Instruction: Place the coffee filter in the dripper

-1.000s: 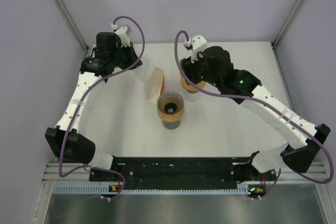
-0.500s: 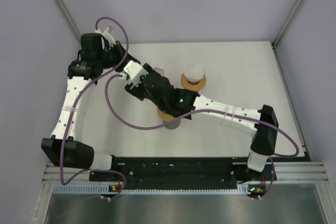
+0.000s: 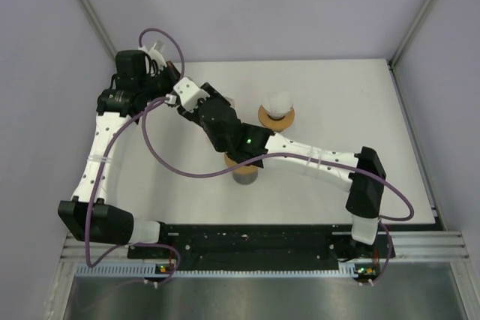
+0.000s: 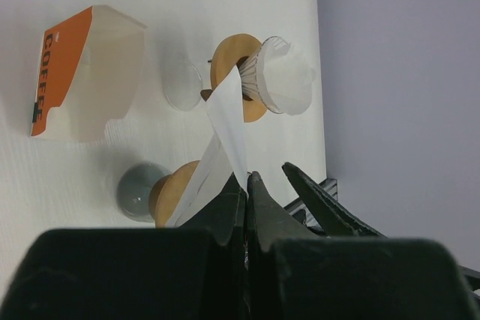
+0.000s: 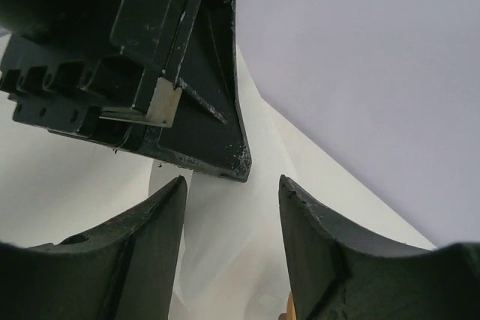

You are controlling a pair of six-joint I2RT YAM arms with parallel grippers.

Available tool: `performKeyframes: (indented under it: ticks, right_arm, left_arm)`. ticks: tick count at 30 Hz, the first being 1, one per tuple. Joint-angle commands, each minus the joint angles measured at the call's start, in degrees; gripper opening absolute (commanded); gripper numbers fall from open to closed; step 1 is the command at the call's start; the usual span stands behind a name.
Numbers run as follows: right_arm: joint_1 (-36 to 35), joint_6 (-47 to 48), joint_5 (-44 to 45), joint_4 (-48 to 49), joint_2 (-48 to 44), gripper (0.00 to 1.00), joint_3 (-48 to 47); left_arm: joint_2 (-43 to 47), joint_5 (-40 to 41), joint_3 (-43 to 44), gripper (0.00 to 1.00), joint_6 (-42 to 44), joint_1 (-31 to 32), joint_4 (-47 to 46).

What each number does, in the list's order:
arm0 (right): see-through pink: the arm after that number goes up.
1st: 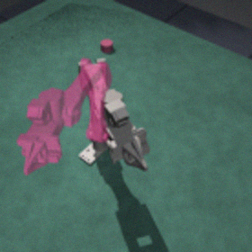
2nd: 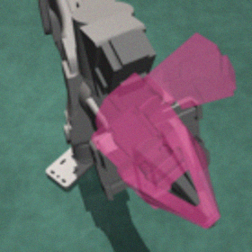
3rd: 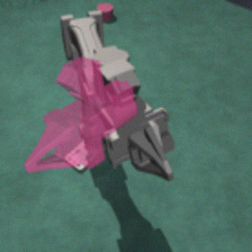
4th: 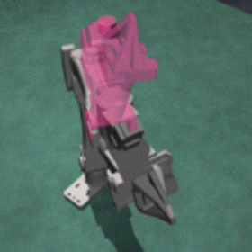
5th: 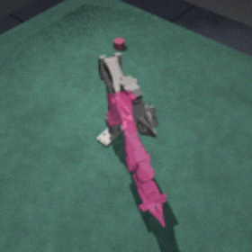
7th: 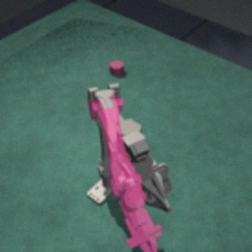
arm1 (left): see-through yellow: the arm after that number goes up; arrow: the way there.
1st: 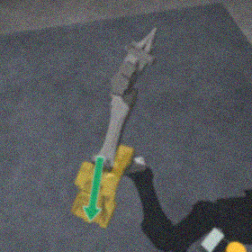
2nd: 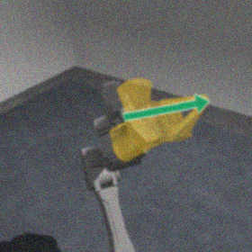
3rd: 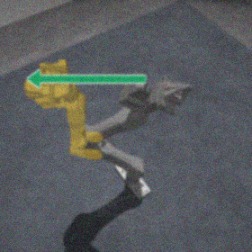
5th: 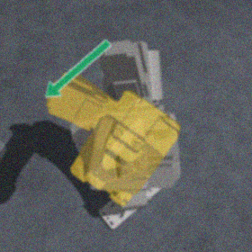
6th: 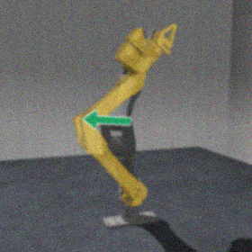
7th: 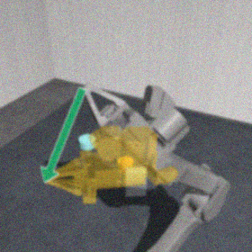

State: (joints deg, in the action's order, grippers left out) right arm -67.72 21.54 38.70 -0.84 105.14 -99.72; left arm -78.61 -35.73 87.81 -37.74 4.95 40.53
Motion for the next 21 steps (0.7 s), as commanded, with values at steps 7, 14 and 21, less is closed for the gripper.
performKeyframes:
  ticks: [7, 14, 21]
  right_arm:
    - [0.49, 6.32, 6.74, 5.32, 3.58, 0.36, -2.76]
    - [1.36, 5.01, 7.01, 2.09, 2.61, 0.00, -2.58]
    - [6.45, -8.95, -5.62, -12.67, -3.71, 0.00, -2.76]
  left_arm:
    - [2.23, -1.98, -0.80, 0.00, -0.85, -0.20, -2.83]
    - [2.06, -3.12, -0.80, 0.04, 0.73, -0.29, -3.70]
    - [2.93, -1.89, 4.20, 0.55, 11.87, -0.29, -1.86]
